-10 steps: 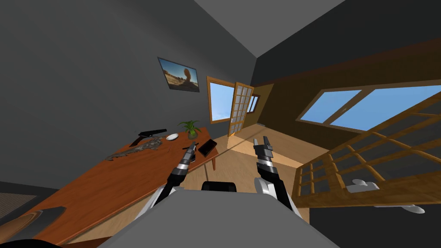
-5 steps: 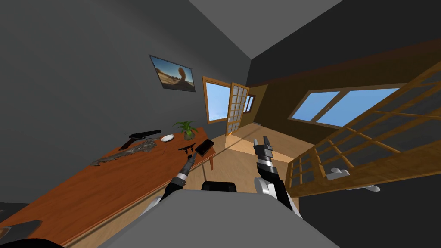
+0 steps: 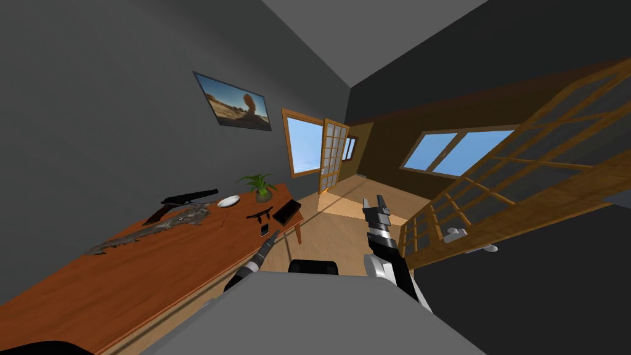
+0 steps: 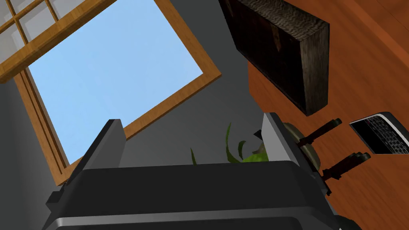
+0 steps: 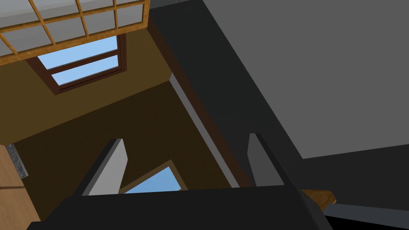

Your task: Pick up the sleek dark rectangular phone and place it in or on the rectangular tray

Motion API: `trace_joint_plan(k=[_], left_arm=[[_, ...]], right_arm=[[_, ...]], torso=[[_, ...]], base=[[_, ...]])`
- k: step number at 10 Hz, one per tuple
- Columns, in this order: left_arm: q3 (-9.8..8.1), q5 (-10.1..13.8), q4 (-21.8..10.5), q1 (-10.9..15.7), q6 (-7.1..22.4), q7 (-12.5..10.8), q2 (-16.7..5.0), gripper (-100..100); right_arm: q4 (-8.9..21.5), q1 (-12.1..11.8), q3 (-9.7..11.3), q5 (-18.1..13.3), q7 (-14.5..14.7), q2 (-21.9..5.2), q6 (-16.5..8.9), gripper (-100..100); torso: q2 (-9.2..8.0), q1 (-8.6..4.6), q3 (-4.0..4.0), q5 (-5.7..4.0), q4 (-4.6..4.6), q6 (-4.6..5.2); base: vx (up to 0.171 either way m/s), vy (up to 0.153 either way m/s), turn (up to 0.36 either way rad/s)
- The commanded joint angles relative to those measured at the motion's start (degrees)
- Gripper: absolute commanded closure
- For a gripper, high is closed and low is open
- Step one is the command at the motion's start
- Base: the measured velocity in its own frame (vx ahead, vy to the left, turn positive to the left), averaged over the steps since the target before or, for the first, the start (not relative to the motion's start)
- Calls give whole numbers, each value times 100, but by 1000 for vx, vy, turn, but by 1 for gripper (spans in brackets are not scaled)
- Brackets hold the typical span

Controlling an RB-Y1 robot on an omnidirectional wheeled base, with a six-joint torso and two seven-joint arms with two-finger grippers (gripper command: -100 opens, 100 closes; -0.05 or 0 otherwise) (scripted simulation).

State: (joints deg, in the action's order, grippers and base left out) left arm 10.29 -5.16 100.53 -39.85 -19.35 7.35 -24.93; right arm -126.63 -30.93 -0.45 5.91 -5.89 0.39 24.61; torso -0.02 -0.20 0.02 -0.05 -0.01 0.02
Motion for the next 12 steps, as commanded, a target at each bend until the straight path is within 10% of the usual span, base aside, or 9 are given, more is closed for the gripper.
trace_joint_plan(k=[1,12], left_arm=[[27,9,-286,85,76,-4,-104,-100],[317,44,-2192,73,546,20,-1102,-100]], right_arm=[[0,0,0,0,0,0,0,0],[0,-1,0,0,0,0,0,0]], torso=[[0,0,0,0,0,0],[16,3,-9,-1,3,0]], base=[[3,-50,-50],[24,-46,-119]])
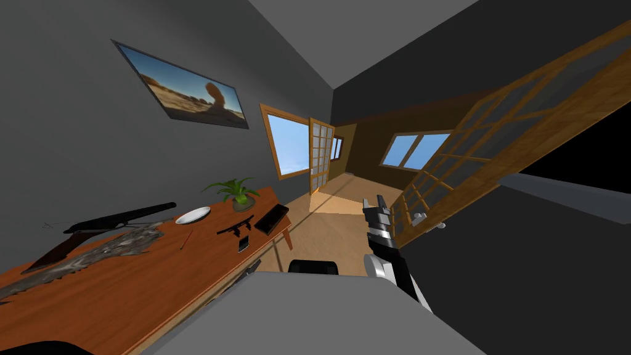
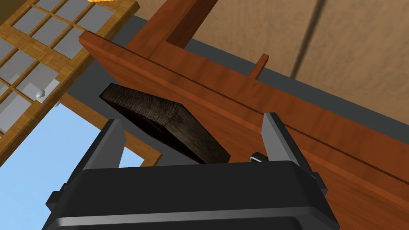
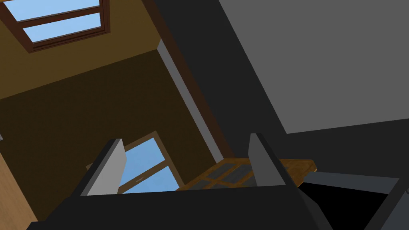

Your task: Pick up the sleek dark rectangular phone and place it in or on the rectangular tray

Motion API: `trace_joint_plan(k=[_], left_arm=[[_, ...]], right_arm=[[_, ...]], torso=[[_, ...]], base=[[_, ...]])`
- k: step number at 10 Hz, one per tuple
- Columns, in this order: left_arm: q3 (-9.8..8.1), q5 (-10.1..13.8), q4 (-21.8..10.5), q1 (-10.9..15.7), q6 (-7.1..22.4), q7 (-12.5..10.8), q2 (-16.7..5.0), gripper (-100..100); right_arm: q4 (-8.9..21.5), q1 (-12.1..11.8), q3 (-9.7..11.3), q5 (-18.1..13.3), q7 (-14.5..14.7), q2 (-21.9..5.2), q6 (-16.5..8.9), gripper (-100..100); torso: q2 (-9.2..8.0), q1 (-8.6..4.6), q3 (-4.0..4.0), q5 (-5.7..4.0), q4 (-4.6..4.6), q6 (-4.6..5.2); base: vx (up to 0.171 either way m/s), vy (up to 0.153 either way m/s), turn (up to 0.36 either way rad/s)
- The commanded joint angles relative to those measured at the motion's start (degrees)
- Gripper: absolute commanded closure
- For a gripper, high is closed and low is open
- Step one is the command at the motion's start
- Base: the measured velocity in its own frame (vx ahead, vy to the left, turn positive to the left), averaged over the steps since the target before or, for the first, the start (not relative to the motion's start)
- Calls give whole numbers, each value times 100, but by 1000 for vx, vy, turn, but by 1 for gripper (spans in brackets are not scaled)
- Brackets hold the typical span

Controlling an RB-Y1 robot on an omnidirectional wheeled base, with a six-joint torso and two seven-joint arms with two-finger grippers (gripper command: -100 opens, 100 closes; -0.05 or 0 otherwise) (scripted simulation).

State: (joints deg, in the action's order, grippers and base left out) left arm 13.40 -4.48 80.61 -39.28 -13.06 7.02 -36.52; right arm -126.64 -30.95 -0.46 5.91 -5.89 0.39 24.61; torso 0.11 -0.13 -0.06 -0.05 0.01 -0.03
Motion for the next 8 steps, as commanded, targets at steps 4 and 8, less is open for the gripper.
trace_joint_plan(k=[4,8], left_arm=[[105,-10,-649,35,69,62,-234,-100],[191,11,-1241,57,209,70,-503,-100]], right_arm=[[0,0,0,0,0,0,0,0],[0,0,0,0,0,0,0,0]], torso=[[-6,6,4,1,-2,0],[-4,1,2,0,-1,0]], base=[[22,-28,-88],[35,-41,-107]])
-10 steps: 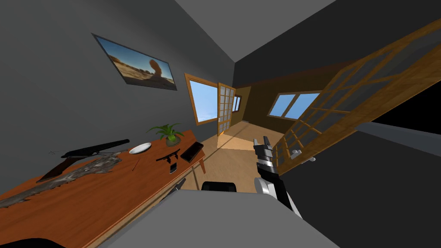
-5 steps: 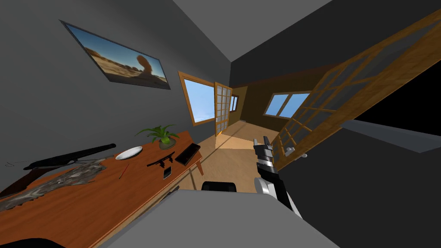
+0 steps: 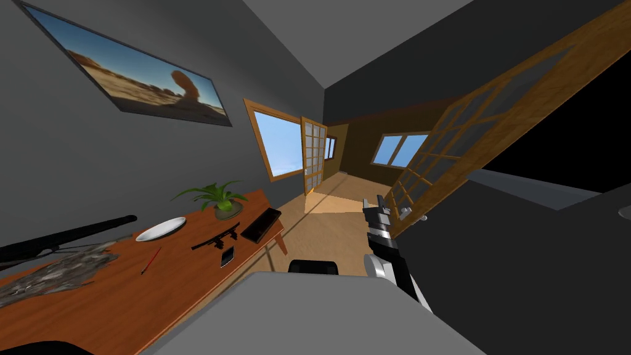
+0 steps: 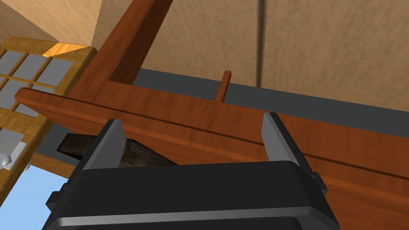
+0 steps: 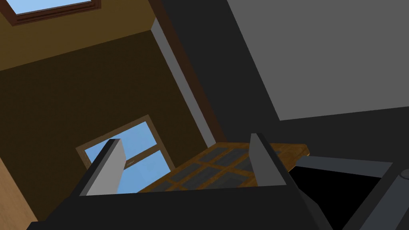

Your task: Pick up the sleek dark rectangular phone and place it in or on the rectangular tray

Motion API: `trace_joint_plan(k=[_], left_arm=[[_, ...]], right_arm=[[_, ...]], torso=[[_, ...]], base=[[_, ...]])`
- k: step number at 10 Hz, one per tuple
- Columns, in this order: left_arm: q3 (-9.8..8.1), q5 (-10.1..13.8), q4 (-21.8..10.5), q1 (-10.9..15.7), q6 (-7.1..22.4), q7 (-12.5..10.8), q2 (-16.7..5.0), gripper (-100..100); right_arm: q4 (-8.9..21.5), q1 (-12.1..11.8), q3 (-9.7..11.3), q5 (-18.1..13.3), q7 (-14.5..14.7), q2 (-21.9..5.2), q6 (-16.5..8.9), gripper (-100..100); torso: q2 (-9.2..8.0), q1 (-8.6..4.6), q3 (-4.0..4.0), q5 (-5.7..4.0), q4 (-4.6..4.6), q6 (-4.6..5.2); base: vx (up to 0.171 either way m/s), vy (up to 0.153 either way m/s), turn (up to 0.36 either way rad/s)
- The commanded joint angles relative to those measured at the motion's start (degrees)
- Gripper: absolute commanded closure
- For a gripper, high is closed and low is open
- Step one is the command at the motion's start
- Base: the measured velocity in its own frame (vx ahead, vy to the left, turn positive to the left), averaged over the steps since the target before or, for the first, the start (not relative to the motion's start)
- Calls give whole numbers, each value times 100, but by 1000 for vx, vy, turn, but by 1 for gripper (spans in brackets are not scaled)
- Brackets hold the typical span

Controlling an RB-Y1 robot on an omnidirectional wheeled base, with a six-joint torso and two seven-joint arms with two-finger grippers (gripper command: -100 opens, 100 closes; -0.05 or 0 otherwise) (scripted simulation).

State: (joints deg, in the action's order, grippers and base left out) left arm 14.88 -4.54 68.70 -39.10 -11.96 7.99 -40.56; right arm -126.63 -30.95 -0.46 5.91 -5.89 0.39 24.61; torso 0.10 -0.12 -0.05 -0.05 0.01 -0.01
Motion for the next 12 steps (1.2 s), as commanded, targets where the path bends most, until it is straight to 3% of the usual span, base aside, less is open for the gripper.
trace_joint_plan(k=[1,2,4,5,8,12], left_arm=[[79,30,-286,53,162,-24,-223,-100],[79,30,-314,53,162,-24,-223,-100],[128,61,-793,92,274,-16,-450,-100],[128,61,-822,92,274,-16,-450,-100],[139,122,-1327,187,403,-5,-708,-100],[116,170,-1581,280,463,1,-801,-100]], right_arm=[[0,0,0,0,0,0,0,0],[0,0,0,0,0,0,0,0],[0,0,0,0,0,0,0,0],[0,0,0,0,0,0,0,0],[0,0,0,0,0,0,0,0],[0,-1,-1,0,0,-1,0,0]], torso=[[0,0,0,0,0,0],[2,-4,-1,-1,0,1],[-3,0,2,0,-1,-1],[0,-6,0,-1,0,1],[-1,0,0,0,0,0],[-5,12,2,3,-1,-3]], base=[[46,-54,-199],[28,-36,-63],[35,-51,-156],[37,-37,-51],[41,-35,-124],[32,-5,-60]])
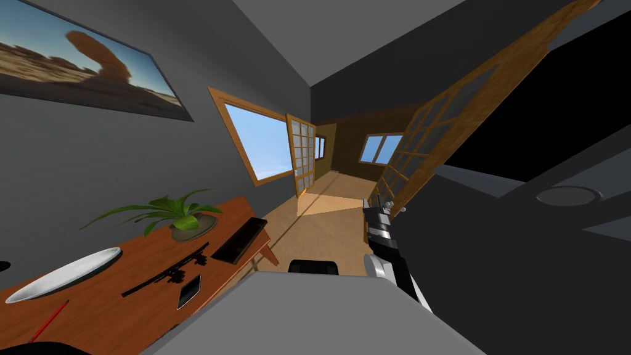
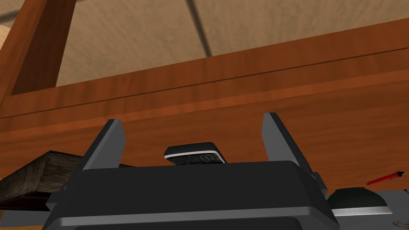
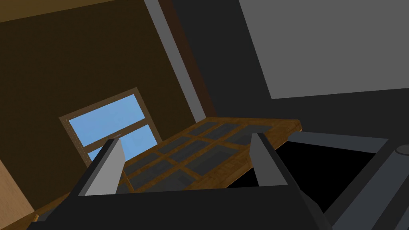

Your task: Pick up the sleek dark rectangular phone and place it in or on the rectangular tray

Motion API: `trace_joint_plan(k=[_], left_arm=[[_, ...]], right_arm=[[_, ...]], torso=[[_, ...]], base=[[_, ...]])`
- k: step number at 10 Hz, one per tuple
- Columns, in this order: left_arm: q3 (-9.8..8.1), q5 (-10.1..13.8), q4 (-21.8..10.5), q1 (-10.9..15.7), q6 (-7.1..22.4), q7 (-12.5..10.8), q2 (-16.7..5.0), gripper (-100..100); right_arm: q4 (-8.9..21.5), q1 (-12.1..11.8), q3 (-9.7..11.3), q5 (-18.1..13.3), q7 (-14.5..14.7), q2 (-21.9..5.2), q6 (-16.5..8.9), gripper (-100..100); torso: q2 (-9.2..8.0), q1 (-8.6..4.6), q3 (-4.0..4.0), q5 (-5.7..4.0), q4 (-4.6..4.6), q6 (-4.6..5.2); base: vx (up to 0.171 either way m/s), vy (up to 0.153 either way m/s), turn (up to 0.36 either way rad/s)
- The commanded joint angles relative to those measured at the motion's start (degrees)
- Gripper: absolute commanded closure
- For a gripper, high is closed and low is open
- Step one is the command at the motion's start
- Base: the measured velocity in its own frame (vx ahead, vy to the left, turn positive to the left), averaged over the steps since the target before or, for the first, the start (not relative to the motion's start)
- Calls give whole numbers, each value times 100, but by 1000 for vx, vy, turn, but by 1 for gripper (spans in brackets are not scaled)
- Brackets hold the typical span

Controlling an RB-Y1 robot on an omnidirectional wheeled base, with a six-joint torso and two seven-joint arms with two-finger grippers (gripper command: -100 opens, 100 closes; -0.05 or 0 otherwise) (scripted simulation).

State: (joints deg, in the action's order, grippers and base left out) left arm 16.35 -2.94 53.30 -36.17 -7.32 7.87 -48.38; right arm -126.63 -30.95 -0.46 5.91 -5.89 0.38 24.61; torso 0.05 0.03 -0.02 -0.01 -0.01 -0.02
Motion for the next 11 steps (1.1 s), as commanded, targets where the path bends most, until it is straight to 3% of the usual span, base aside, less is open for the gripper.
trace_joint_plan(k=[1,3,4,5,6,8,9,10,11], left_arm=[[-62,58,-208,96,41,19,-50,-100],[-105,130,-376,281,93,30,-10,-100],[-83,96,-327,232,82,33,-9,-100],[-86,102,-341,248,81,32,-11,0],[-115,39,-509,403,110,81,144,-100],[-151,-39,-722,598,146,143,338,-100],[-116,-6,-684,560,119,108,263,-100],[-114,-10,-702,575,120,111,272,100],[-117,-10,-708,567,125,111,264,100]], right_arm=[[0,0,0,0,0,0,0,0],[0,-1,-1,0,0,-1,0,0],[0,-1,-1,0,0,-1,0,0],[0,-1,-1,0,0,-1,0,0],[0,0,0,0,0,0,0,0],[0,0,0,0,0,0,0,0],[0,0,-1,0,0,-1,0,0],[0,0,-1,0,0,0,0,0],[0,0,0,0,0,0,0,0]], torso=[[0,0,0,0,0,0],[19,14,-11,3,4,1],[27,35,-15,7,5,3],[13,21,-8,6,4,-3],[-1,4,0,2,1,-3],[-18,13,10,4,-3,-2],[-18,22,10,6,-4,-2],[-15,11,9,4,-3,-4],[-11,-1,8,6,-5,1]], base=[[68,24,-173],[90,76,-155],[47,62,-51],[8,11,5],[-10,30,-59],[-28,62,-58],[-8,36,-15],[-3,9,10],[0,0,0]])
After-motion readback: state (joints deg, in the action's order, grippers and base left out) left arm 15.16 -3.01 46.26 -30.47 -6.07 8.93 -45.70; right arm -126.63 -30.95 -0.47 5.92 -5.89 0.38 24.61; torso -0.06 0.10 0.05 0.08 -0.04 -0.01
